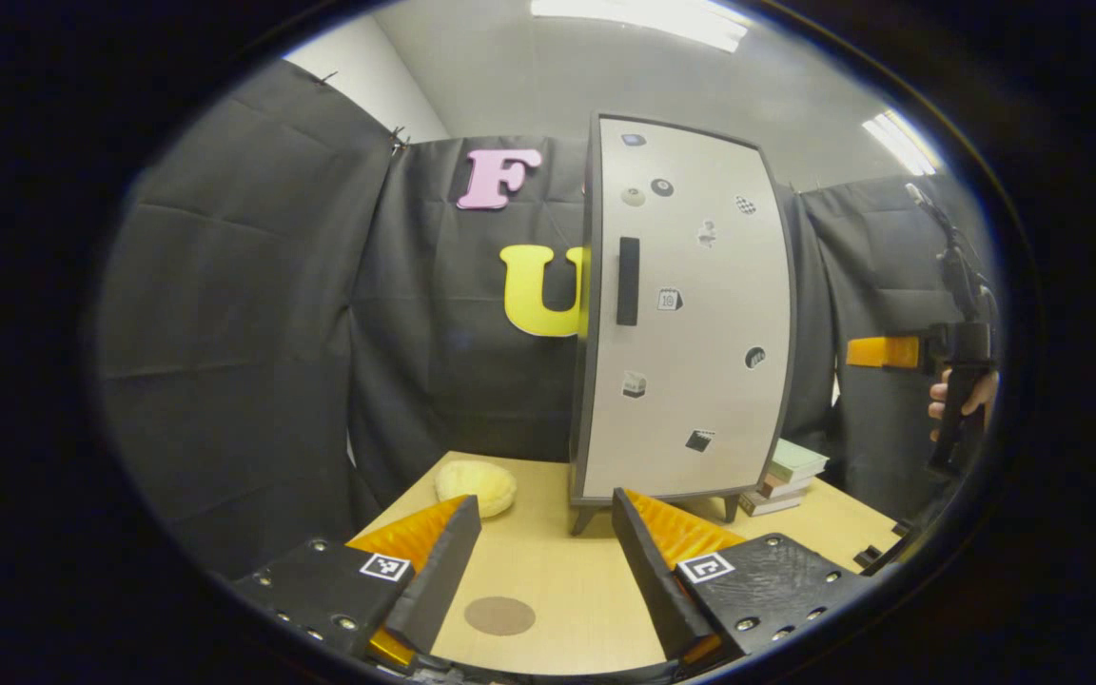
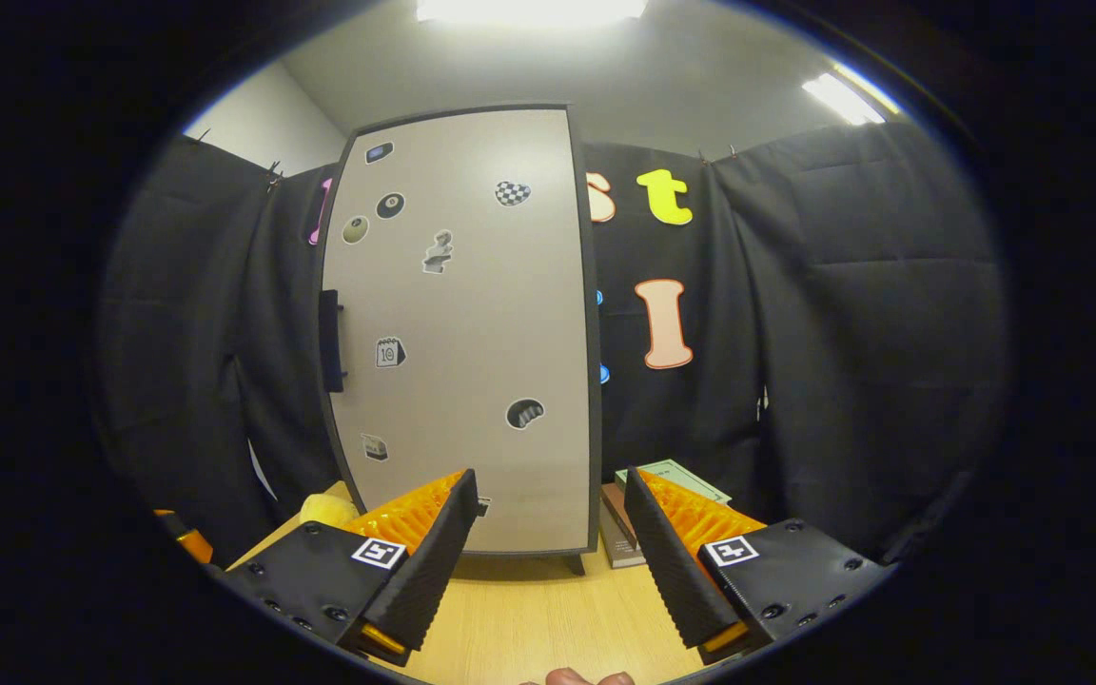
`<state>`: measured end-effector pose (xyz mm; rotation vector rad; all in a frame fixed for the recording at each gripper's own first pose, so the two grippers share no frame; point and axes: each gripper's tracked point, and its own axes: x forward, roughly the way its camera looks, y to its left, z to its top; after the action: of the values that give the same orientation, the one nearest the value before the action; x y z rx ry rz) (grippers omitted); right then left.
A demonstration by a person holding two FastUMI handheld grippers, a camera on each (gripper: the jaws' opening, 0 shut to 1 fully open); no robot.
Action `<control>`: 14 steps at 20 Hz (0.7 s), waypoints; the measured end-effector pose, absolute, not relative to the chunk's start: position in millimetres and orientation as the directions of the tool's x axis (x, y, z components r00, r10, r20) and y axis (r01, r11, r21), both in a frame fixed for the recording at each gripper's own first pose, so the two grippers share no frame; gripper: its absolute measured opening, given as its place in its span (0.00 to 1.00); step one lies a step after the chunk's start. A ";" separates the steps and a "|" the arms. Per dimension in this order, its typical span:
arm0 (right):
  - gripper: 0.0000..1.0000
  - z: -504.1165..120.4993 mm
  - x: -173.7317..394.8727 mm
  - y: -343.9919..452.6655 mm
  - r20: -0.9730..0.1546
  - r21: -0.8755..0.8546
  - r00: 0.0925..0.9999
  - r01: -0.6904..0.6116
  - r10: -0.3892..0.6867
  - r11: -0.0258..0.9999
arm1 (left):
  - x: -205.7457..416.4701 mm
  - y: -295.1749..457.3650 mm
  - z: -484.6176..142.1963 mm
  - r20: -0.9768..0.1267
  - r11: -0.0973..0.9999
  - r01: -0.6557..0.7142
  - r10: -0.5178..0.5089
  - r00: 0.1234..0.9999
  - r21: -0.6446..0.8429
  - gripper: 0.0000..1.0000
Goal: Open the cabinet door with the right hand, grasp the bottle in the cabinet with the left hand and place it on the coaster, then close the cabinet door with the right hand.
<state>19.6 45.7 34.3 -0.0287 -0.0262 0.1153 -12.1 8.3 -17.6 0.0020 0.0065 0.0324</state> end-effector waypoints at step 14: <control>0.93 146.3 81.2 197.1 0.165 -0.065 0.931 -0.318 0.325 0.946 | -19.6 57.1 -34.0 -0.040 0.990 -0.142 0.141 0.989 -0.022 0.86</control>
<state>81.2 197.1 146.3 -0.0375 -0.1751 0.3291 -19.6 57.1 -34.0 -0.0248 0.0388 0.1421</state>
